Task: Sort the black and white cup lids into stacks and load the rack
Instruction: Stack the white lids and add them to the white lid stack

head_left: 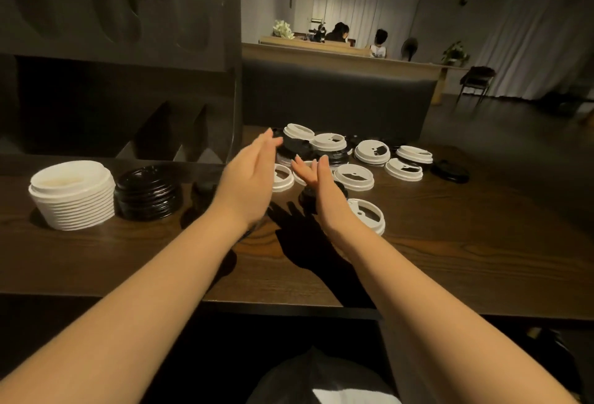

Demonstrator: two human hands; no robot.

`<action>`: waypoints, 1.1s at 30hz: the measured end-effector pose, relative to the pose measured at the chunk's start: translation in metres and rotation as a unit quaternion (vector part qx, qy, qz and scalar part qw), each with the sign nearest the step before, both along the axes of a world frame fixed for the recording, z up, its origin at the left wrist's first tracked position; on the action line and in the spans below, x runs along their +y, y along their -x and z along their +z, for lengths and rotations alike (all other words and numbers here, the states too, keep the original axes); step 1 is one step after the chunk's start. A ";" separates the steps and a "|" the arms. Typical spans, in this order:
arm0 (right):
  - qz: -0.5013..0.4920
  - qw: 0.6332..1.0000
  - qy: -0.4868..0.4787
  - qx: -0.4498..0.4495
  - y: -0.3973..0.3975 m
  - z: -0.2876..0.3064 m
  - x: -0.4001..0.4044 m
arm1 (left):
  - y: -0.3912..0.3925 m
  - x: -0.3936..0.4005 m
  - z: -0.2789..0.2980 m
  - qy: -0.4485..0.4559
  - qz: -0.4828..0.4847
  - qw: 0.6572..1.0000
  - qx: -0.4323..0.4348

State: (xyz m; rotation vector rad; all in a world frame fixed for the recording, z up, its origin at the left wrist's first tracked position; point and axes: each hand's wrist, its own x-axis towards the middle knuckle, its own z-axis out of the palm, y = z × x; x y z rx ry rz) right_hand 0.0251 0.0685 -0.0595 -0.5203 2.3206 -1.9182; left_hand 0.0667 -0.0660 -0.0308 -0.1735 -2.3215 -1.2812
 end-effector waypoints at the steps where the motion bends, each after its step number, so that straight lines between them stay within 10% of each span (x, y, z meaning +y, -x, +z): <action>1: -0.024 1.000 0.006 -0.012 0.001 -0.002 0.010 | 0.005 0.012 -0.002 0.012 -0.022 0.999 -0.022; 12: -0.148 0.976 -0.158 -0.021 0.037 -0.007 0.093 | 0.057 0.091 -0.017 -0.009 -0.080 0.974 -0.211; 21: -0.085 0.988 -0.116 -0.058 0.042 -0.032 0.118 | 0.085 0.080 -0.043 0.297 -0.073 0.923 -0.234; 33: 0.001 0.965 -0.261 0.034 0.033 -0.020 0.128 | 0.084 0.076 -0.036 0.129 -0.106 0.970 -0.174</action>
